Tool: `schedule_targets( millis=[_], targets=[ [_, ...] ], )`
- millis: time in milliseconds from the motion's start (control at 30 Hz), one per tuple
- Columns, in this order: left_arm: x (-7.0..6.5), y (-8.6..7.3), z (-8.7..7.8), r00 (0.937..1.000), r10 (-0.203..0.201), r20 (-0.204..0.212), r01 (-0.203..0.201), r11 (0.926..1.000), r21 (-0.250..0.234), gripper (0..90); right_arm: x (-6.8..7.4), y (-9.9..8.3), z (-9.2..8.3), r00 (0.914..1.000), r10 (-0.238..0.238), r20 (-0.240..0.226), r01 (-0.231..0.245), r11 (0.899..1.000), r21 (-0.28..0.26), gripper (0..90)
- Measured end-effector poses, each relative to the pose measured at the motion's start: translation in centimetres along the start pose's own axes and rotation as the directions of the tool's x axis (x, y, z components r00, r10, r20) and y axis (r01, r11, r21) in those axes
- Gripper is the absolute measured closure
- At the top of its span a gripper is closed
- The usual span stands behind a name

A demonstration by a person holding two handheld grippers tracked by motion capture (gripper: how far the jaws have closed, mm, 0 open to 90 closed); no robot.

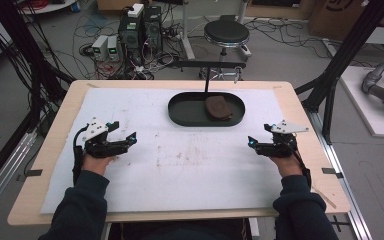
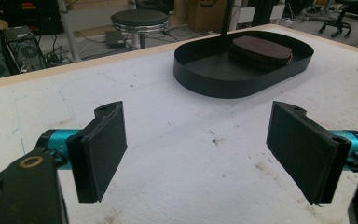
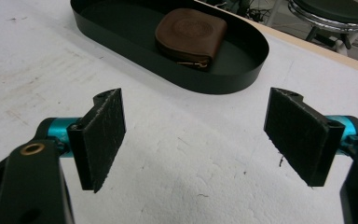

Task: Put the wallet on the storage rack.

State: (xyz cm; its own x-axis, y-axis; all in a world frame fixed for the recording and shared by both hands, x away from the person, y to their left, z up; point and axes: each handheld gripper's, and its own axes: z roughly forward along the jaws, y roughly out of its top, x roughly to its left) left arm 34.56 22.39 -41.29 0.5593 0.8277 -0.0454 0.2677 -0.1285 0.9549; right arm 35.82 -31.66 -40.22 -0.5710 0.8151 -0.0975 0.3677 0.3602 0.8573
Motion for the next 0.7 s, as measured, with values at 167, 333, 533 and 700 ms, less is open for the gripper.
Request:
schedule_targets(
  millis=[167, 333, 533, 700],
  targets=[
    [-0.03, 0.01, -0.02, 1.0000, -0.003, -0.002, 0.003, 1.0000, -0.004, 19.9, -0.07, -0.11, 0.00, 1.0000, 0.003, 0.001, -0.003, 1.000, 0.002, 21.0],
    [0.01, 0.00, 0.00, 1.0000, -0.002, -0.002, 0.002, 1.0000, -0.003, 19.9, -0.13, -0.18, -0.08, 1.0000, 0.002, 0.004, -0.002, 1.000, 0.000, 21.0],
    [-0.02, -0.06, 0.17, 1.0000, -0.002, -0.001, 0.002, 1.0000, 0.002, 19.9, -0.23, -0.25, -0.06, 0.9999, 0.008, 0.008, -0.008, 1.000, 0.003, 21.0],
    [0.00, -0.08, 0.22, 1.0000, -0.002, 0.000, 0.002, 1.0000, 0.007, 19.9, -0.27, -0.28, -0.11, 1.0000, 0.004, 0.008, -0.004, 1.000, -0.001, 21.0]
  ],
)
